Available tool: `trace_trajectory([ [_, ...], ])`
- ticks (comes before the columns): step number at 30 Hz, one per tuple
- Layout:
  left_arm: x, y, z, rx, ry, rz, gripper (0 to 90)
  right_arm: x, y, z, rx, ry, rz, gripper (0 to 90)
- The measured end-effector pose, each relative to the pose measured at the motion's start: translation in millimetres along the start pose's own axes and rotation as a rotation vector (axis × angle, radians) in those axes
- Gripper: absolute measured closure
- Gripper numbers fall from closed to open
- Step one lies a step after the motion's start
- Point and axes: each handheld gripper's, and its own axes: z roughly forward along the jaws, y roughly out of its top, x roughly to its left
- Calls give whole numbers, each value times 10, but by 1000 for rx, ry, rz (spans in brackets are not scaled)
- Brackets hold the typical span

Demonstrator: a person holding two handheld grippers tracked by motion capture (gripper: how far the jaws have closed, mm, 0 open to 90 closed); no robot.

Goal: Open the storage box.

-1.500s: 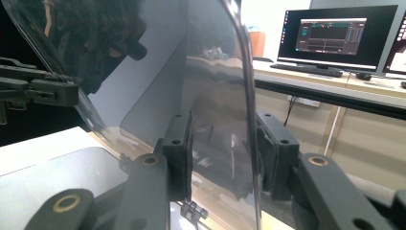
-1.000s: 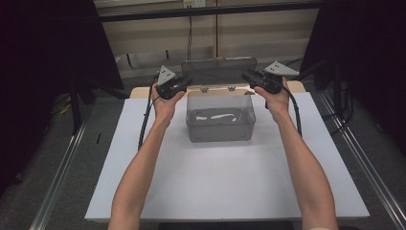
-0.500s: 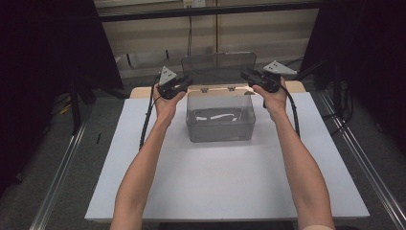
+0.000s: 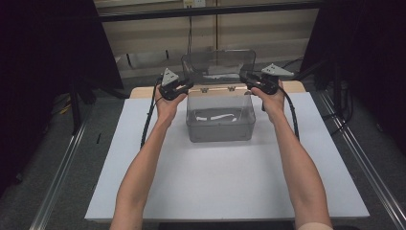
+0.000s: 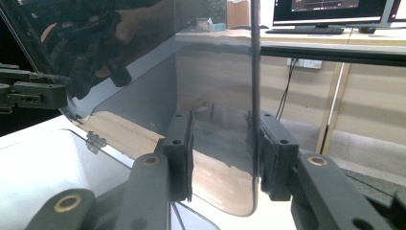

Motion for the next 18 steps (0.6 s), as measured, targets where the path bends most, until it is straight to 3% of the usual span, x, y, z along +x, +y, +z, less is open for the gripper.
trace_trajectory([
  [4,10,1,-11,23,-2,-6,732,-10,-63,37,36,-6,-7,617],
  [8,5,6,-12,34,6,0,735,-26,-107,56,40,1,24,614],
  [13,4,-12,16,22,12,-24,737,-38,-110,65,40,1,20,630],
  [18,25,-21,37,23,21,-14,723,-57,-122,75,33,0,38,652],
])
